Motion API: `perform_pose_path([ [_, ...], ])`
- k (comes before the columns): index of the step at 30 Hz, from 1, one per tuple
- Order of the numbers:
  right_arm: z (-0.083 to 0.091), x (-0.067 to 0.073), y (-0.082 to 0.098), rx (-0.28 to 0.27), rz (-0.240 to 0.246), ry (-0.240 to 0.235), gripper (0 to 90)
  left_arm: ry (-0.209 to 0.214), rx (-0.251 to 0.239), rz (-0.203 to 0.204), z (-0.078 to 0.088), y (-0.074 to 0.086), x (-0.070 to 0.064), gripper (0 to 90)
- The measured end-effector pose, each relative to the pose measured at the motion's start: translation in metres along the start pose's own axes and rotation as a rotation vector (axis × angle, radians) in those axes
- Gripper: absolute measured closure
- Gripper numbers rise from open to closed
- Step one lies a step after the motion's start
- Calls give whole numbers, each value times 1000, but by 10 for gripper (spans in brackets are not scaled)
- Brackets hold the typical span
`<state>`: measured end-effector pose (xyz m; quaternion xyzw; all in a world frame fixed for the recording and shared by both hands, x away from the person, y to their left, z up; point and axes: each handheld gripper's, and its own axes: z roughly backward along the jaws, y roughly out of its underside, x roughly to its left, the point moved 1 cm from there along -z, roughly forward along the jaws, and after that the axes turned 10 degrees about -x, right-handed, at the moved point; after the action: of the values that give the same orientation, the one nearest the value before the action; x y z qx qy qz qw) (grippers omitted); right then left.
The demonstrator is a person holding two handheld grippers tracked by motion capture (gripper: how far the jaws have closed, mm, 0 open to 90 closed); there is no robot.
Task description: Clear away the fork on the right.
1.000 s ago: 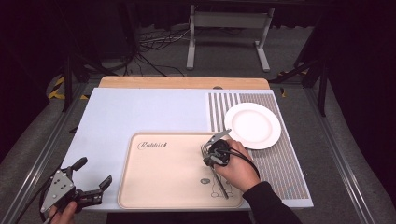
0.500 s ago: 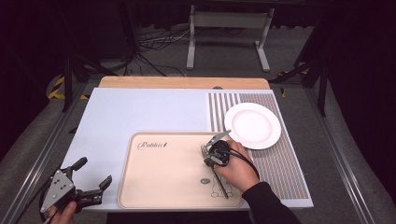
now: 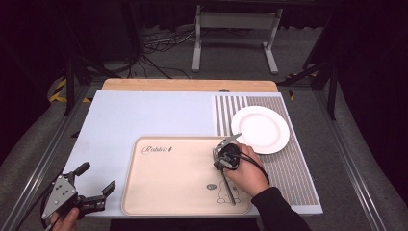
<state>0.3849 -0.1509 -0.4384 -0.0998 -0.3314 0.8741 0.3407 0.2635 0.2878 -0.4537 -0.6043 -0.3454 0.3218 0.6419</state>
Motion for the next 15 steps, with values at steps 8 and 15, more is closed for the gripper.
perform_pose_path([
  [8,3,-8,4,-3,-25,19,900,0,1,0,0,0,0,1],
  [15,6,-13,7,-4,-46,32,900,0,1,0,0,0,0,1],
])
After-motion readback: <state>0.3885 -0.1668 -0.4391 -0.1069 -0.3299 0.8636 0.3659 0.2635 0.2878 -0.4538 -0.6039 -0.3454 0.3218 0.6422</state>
